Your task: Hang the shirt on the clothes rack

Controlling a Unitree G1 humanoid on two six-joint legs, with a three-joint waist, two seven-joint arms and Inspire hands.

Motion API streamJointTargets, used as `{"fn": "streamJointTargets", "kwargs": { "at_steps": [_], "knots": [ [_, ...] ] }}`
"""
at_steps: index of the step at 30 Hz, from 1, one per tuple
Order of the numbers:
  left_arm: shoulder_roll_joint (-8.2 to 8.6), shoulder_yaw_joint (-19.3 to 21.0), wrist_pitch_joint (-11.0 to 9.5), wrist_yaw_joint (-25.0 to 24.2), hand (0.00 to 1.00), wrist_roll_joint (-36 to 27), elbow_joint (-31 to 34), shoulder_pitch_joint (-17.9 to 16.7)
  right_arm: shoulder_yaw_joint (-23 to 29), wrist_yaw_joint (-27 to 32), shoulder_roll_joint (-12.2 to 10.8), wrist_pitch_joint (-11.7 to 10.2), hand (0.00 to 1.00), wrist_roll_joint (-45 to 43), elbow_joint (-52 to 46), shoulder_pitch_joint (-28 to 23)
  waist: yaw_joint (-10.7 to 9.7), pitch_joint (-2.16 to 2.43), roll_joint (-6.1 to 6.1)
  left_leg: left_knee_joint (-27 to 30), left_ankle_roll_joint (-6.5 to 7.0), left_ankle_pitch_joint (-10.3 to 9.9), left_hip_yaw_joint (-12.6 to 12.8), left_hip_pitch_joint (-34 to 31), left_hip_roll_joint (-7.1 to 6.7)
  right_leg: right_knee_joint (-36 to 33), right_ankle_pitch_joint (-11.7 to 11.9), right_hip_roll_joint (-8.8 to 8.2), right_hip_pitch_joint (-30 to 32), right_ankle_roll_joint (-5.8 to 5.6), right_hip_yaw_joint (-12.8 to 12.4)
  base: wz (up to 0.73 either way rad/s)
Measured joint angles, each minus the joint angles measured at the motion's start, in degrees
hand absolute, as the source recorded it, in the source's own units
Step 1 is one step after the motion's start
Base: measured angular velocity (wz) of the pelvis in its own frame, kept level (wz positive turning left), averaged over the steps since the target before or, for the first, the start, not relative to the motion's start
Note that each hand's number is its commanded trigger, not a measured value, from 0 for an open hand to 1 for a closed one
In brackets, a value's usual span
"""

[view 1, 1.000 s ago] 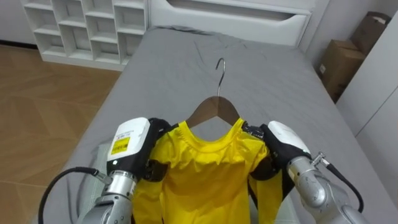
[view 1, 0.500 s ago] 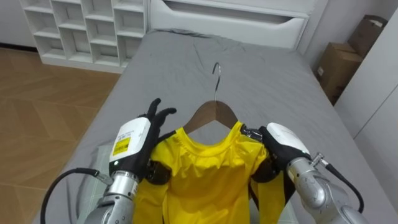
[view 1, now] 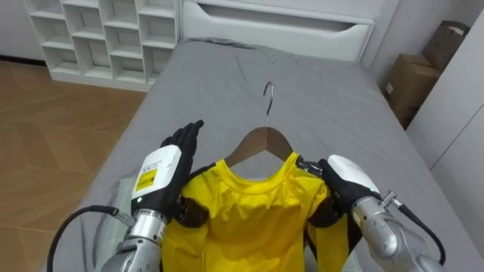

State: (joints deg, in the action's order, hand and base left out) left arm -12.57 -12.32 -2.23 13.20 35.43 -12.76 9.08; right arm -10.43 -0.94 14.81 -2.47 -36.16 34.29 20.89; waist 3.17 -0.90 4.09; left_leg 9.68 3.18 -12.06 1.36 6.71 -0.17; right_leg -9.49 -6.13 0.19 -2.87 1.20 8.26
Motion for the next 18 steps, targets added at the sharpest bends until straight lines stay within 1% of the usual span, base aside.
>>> {"fn": "streamJointTargets", "kwargs": {
  "at_steps": [1,3,4,6,8,9,11,12,14,15,16,17,18],
  "knots": [
    [-0.10,0.4,-0.1,0.0,0.00,-0.2,0.0,-0.1,0.5,0.1,0.0,-0.3,1.00,0.1,0.0,-0.4,0.0,0.02,-0.01,0.0,0.00,0.0,0.0,0.0,0.00,0.0,0.0,-0.02,0.0,0.00,0.0,0.00],
    [-0.94,1.1,-0.3,0.2,0.00,-2.1,0.0,-0.3,1.0,0.7,0.6,-0.7,1.00,1.3,0.0,-1.6,0.0,0.14,-0.10,0.1,0.00,0.0,0.0,0.1,0.00,0.0,0.0,-0.11,0.0,0.00,0.0,0.00],
    [-1.60,1.3,-0.3,0.4,0.00,-3.2,0.0,-0.3,1.0,0.8,1.3,-0.9,1.00,2.7,0.1,-2.3,0.0,0.22,-0.24,0.2,0.00,0.0,0.0,0.1,0.00,0.0,0.0,-0.11,-0.1,0.00,0.1,0.00],
    [-2.06,1.8,-0.6,1.4,0.00,-5.5,0.0,-1.1,1.3,1.1,1.9,-1.4,1.00,4.3,1.1,-3.2,-0.1,0.50,-0.70,0.1,0.00,0.0,0.0,0.5,-0.01,0.0,0.0,-0.12,-0.4,0.00,0.0,0.00],
    [-2.08,3.1,-1.0,2.7,0.00,-8.1,-0.4,-3.1,2.5,1.7,2.3,-2.1,1.00,5.0,2.7,-4.8,-0.3,0.84,-1.37,-0.1,0.00,0.0,0.0,1.3,0.05,0.0,0.0,-0.14,-1.3,0.00,-0.1,0.00],
    [-2.09,3.4,-1.0,3.0,0.00,-8.7,-0.8,-3.4,2.9,1.8,2.3,-2.3,1.00,5.2,3.8,-4.9,-0.3,0.85,-1.43,-0.2,0.00,0.0,0.1,1.7,0.06,0.0,0.0,-0.15,-1.5,0.00,-0.1,0.00],
    [-2.10,6.2,-1.8,4.7,0.00,-9.1,-1.4,-5.4,4.6,1.9,2.5,-2.4,1.00,5.3,6.2,-5.9,-0.4,0.82,-1.44,-0.4,-0.01,0.0,0.1,2.0,0.23,0.1,-0.1,-0.01,-1.9,-0.04,-0.1,0.00],
    [-2.10,6.8,-1.9,5.1,0.00,-9.2,-1.6,-5.8,5.1,2.0,2.7,-2.4,1.00,5.4,6.3,-6.4,-0.4,0.82,-1.43,-0.5,-0.02,0.0,0.1,1.9,0.24,0.1,-0.1,0.00,-1.8,-0.04,-0.1,0.00],
    [-2.07,7.9,-2.4,6.6,0.00,-11.3,-4.3,-7.0,5.7,2.1,3.4,-2.6,1.00,7.4,9.3,-6.8,-0.6,0.84,-1.44,-0.5,-0.03,0.0,-0.3,1.9,0.09,0.5,-0.2,0.04,-2.0,-0.03,0.0,0.00],
    [-2.07,8.3,-2.4,6.7,0.00,-11.3,-5.0,-7.3,6.4,2.1,3.5,-2.5,1.00,7.5,9.8,-7.0,-0.6,0.85,-1.40,-0.4,-0.03,0.0,-0.3,1.8,-0.04,0.7,-0.4,0.09,-2.1,-0.05,0.1,0.00],
    [-1.99,9.2,-2.3,6.7,0.00,-11.3,-6.0,-8.4,7.8,2.1,3.6,-2.4,1.00,7.6,10.2,-7.5,-0.8,0.84,-1.45,-0.2,-0.02,0.0,-0.3,1.5,-0.23,0.9,-0.5,0.02,-2.0,-0.01,0.1,0.00],
    [-1.98,10.3,-2.4,6.7,0.00,-11.3,-6.6,-9.7,8.9,2.1,3.9,-2.4,1.00,7.7,11.1,-7.6,-1.4,0.84,-1.43,-0.1,-0.02,0.0,-0.4,1.5,-0.27,0.9,-0.6,-0.04,-2.0,0.00,0.1,0.00],
    [-1.97,10.9,-2.4,6.7,0.00,-11.2,-7.0,-10.2,9.7,2.1,3.9,-2.4,1.00,7.6,11.7,-7.6,-1.5,0.85,-1.39,-0.1,-0.02,0.0,-0.3,1.5,-0.28,0.8,-0.6,-0.05,-2.0,0.01,0.1,0.00]
  ]
}}
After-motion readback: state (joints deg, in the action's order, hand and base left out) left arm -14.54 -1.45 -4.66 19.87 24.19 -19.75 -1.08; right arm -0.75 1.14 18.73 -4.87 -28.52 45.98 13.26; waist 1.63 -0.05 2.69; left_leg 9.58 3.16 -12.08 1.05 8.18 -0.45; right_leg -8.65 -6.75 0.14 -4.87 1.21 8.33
